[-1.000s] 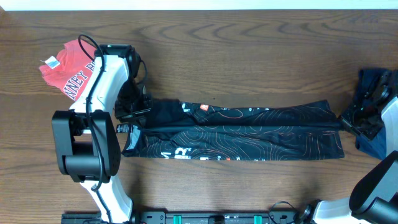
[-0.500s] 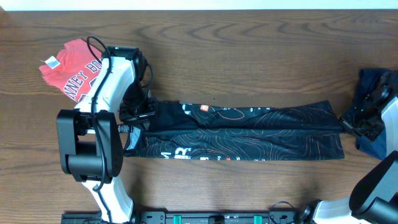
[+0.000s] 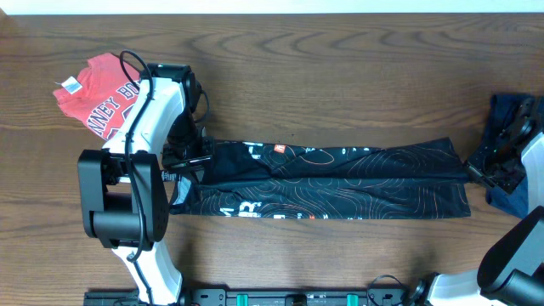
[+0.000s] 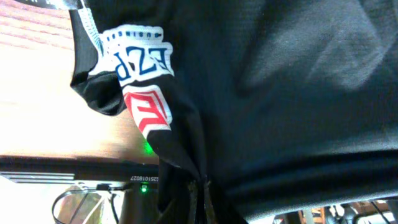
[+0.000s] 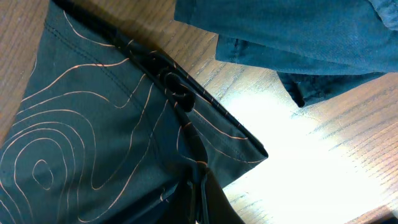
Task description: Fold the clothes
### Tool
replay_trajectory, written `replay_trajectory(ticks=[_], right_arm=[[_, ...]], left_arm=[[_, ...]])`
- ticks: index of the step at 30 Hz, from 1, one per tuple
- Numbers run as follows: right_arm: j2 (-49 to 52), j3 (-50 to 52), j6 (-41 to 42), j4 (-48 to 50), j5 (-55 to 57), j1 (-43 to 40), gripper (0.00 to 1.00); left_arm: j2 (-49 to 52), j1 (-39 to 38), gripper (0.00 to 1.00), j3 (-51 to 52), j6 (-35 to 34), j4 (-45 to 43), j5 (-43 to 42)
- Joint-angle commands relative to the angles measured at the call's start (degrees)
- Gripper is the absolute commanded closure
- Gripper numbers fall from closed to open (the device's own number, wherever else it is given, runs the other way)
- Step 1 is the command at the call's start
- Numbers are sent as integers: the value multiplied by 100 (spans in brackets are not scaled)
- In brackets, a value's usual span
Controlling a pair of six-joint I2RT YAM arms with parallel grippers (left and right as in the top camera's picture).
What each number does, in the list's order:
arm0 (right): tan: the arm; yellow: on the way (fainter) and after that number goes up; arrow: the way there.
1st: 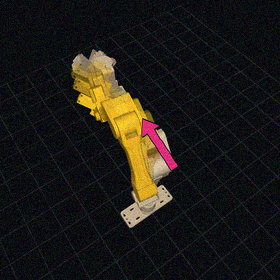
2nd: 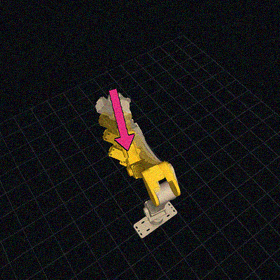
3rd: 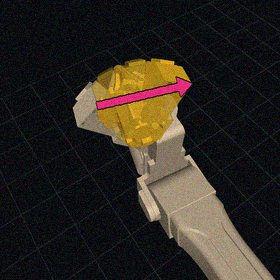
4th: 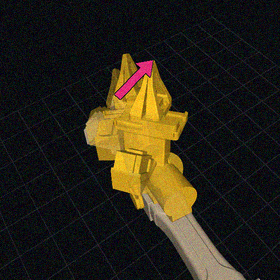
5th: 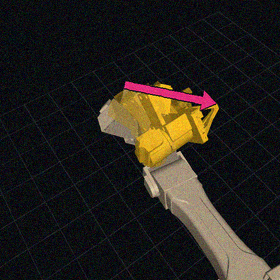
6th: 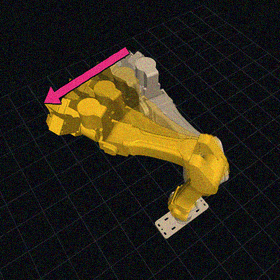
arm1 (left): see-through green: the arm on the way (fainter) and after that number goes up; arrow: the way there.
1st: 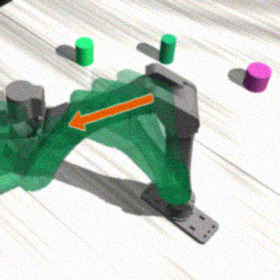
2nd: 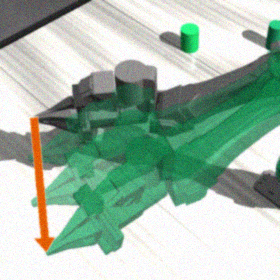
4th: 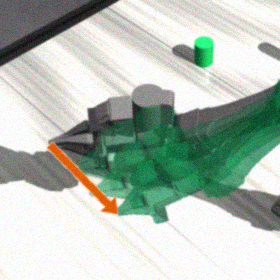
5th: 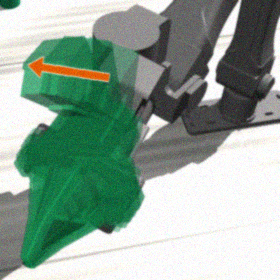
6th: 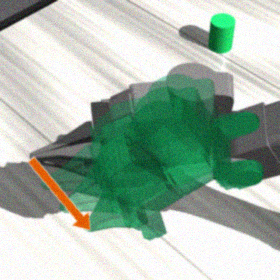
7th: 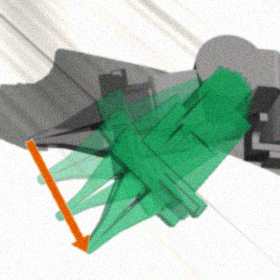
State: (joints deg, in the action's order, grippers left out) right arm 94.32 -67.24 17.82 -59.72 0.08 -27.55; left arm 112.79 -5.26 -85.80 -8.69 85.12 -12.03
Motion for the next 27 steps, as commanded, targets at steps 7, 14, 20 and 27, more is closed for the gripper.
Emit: replay_trajectory(ticks=[7,14,20,27], right_arm=[[-68,-72,103,9,212,-57,91],[-68,-72,103,-42,254,-57,85],[-68,-68,105,-48,271,-57,83],[-57,188,96,402,269,-57,54]], left_arm=[[-9,7,64,46,4,120,103],[-9,7,64,46,4,109,103],[-9,7,64,46,7,24,98],[-9,2,64,46,4,-367,50]])
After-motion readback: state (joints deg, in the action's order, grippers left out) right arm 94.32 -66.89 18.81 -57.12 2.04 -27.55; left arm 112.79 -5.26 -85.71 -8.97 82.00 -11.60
